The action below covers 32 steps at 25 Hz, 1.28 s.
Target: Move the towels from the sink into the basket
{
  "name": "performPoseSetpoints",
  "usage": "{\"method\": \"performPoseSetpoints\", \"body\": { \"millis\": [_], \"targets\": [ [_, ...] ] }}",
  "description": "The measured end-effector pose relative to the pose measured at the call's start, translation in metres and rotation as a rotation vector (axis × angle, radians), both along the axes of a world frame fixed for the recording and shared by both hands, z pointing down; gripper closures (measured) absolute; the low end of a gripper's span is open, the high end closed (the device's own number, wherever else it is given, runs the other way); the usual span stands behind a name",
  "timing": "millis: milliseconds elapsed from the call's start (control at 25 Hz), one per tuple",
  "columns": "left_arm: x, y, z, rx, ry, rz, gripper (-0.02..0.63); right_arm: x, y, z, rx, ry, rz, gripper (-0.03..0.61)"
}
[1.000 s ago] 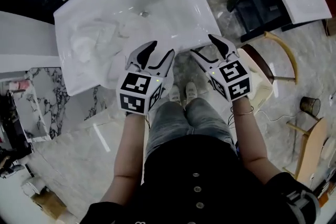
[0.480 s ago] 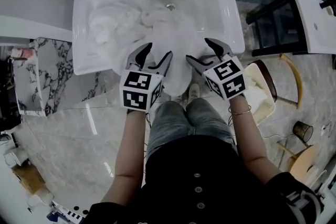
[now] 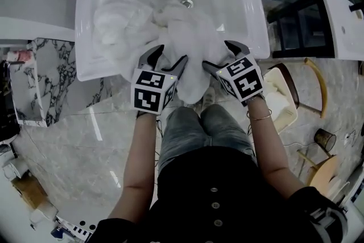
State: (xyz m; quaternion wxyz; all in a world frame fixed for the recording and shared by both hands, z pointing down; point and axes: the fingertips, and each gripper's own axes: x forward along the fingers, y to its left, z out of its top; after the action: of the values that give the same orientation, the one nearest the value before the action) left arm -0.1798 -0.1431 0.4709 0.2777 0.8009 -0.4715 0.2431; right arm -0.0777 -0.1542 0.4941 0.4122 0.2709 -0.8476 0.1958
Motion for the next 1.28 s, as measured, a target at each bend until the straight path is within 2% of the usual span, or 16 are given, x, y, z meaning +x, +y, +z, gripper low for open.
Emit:
{"method": "performPoseSetpoints", "body": {
  "millis": [160,320,600,680,800,960,1160,1280],
  "targets": [
    [0.002,-0.002,0.007,-0.027,0.001,0.016,0.341,-0.004,0.001,0.006,-0.044,0.022,-0.013,0.198],
    [0.004,-0.003,0.014,-0.056,0.060,0.006,0.341,-0.006,0.004,0.011,-0.122,0.013,0.002,0.218],
    [0.008,-0.004,0.017,-0.091,0.156,0.030,0.348,-0.008,0.006,0.010,-0.145,0.026,-0.016,0.258],
    [0.011,-0.003,0.016,-0.091,0.164,0.052,0.386,-0.010,0.008,0.009,-0.148,0.016,-0.018,0.292],
    [0.015,-0.002,0.015,-0.086,0.167,0.087,0.431,-0.014,0.013,0.006,-0.138,0.001,-0.008,0.373],
    [0.017,-0.001,0.010,-0.067,0.173,0.138,0.483,-0.010,0.016,0.001,-0.124,-0.044,0.070,0.451],
    [0.021,0.004,0.000,-0.041,0.157,0.191,0.537,-0.009,0.021,-0.013,-0.055,-0.035,0.083,0.468],
    [0.026,0.001,-0.017,-0.006,0.217,0.176,0.538,-0.004,0.015,-0.033,0.026,-0.047,0.105,0.474]
  ]
}}
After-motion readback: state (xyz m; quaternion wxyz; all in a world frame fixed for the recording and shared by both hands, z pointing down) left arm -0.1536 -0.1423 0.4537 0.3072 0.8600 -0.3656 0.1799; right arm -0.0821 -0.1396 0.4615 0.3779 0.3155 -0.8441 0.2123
